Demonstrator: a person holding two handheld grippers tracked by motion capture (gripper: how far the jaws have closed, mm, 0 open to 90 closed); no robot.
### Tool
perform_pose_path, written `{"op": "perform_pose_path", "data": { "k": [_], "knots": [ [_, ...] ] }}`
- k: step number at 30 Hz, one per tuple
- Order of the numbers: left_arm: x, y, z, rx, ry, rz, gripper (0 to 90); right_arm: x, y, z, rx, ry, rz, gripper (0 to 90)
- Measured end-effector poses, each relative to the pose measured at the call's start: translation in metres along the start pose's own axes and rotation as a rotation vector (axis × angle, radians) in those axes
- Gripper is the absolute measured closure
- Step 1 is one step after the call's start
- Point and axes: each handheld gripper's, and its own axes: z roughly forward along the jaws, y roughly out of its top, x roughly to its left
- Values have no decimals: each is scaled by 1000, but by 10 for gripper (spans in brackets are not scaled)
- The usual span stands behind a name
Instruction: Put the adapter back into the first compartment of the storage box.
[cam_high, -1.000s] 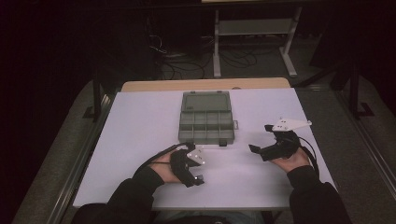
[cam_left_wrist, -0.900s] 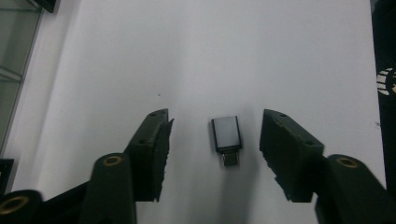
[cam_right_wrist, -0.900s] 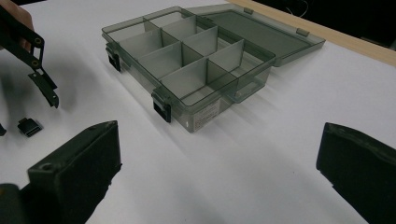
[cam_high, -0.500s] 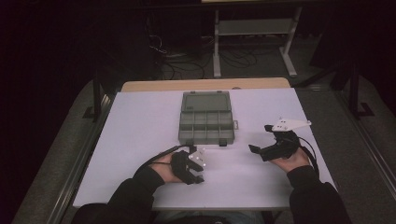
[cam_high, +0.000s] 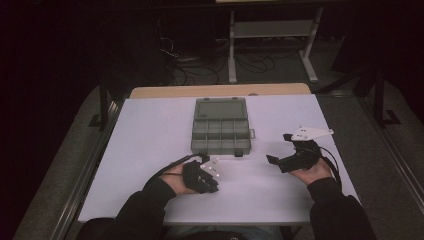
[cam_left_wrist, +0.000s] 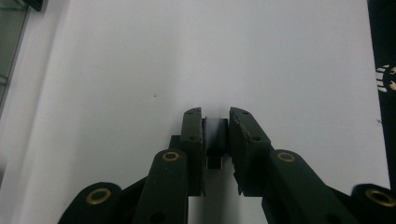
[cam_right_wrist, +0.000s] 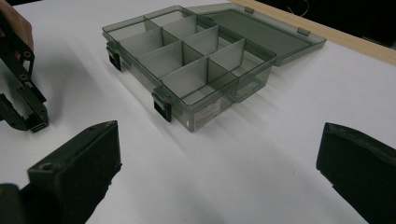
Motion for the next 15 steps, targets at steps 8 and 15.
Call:
{"op": "perform_pose_path", "data": {
  "k": [8,15],
  "knots": [
    [1,0,-2,1,-6,7,761,0,0,0,-1,3,3,0],
    [2,-1,-14,-23,5,2,761,0,0,0,-2,4,2,0]
  ]
}}
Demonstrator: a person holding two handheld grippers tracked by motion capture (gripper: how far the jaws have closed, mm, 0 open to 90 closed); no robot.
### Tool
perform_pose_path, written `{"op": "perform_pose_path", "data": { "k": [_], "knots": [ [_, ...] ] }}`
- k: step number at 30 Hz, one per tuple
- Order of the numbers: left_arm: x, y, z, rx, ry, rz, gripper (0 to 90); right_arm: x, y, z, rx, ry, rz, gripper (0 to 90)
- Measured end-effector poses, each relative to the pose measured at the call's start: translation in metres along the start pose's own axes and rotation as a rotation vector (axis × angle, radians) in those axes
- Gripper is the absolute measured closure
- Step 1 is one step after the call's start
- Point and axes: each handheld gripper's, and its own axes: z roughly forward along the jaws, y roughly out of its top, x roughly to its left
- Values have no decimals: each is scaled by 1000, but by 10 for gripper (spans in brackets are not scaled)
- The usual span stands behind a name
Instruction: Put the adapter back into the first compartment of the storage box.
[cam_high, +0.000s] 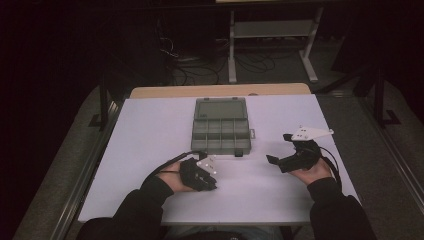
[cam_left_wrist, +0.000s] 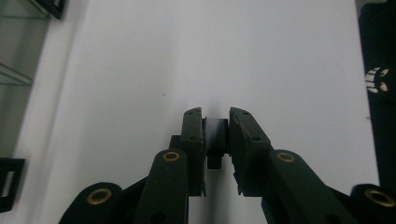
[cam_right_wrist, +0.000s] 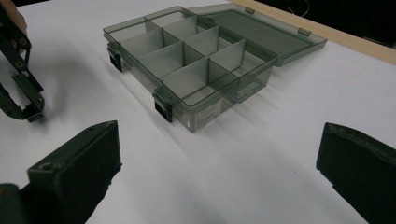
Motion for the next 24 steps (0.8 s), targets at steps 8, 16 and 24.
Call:
{"op": "perform_pose_path", "data": {
  "k": [8,16,24],
  "knots": [
    [5,1,-17,-19,24,-4,761,0,0,0,-3,0,2,0],
    [12,3,-35,-42,54,-17,761,0,0,0,-3,1,3,0],
    [20,6,-49,-48,69,-27,760,0,0,0,-2,2,3,0]
  ]
}}
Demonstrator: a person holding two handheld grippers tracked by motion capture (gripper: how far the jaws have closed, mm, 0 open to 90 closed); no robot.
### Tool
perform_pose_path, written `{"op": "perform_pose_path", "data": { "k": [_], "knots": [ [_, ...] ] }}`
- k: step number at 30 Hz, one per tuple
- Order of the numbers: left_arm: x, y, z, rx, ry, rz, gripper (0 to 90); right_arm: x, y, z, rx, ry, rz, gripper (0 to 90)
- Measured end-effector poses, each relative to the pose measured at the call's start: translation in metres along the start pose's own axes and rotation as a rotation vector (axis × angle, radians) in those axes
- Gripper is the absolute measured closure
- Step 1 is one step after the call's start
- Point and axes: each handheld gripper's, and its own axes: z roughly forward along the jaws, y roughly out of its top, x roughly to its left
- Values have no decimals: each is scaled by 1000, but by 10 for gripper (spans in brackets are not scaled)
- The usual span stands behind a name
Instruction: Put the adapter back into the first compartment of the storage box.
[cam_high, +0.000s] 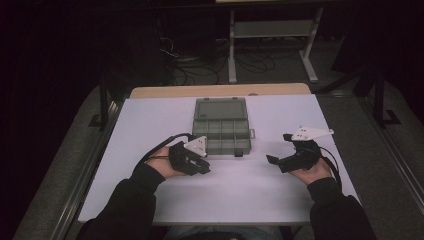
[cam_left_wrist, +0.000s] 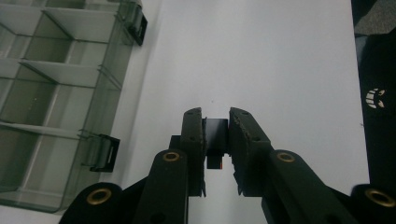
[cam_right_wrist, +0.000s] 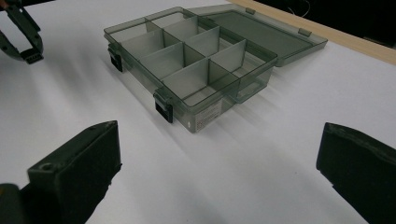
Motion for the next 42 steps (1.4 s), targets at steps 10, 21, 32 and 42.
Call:
{"op": "perform_pose_path", "data": {
  "k": [10,21,32,42],
  "knots": [
    [10,-1,-5,4,17,-22,760,0,0,0,1,1,-2,0],
    [27,0,-21,-21,37,-58,760,0,0,0,1,3,-1,0],
    [39,7,-21,-1,53,-61,760,1,0,1,1,5,-4,0],
    [55,15,-21,4,76,-75,760,1,0,0,-3,8,1,0]
  ]
}}
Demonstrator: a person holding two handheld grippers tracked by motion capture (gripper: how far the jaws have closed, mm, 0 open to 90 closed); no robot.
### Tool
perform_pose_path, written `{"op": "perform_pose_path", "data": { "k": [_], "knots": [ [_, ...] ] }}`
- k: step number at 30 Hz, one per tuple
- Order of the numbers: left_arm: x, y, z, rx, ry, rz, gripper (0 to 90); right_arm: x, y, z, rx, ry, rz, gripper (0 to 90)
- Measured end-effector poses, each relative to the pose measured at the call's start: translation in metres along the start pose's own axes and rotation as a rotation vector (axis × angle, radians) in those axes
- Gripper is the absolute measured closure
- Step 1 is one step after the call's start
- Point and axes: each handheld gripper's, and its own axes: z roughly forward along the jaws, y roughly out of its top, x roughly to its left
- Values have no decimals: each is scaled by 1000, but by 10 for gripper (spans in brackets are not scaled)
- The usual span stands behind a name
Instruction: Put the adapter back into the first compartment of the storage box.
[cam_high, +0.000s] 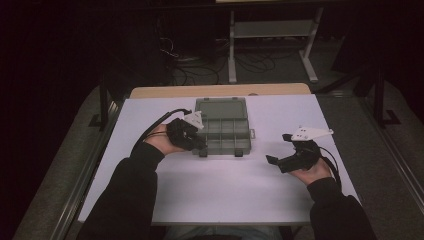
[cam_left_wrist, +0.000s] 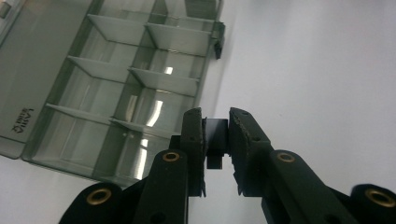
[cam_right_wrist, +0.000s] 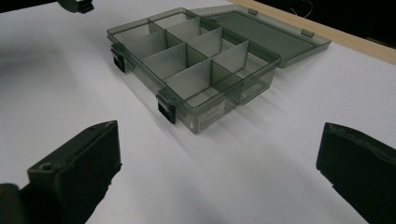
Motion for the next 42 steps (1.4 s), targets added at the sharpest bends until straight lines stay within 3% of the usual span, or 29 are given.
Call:
{"op": "perform_pose_path", "data": {
  "k": [7,16,24,32,34,42],
  "knots": [
    [12,5,-2,6,19,-21,761,0,0,0,-1,5,-4,0],
    [28,-2,-6,-15,39,-77,760,0,0,2,4,9,-6,0],
    [43,-5,-8,-66,90,-121,760,0,0,1,5,10,-4,0],
    [57,-14,-2,-74,124,-167,760,0,1,1,2,13,-7,0],
    [60,-16,-2,-81,150,-180,760,0,1,2,3,13,-6,0],
    [71,-18,1,-140,170,-214,760,0,1,5,13,15,-11,0]
  ]
}}
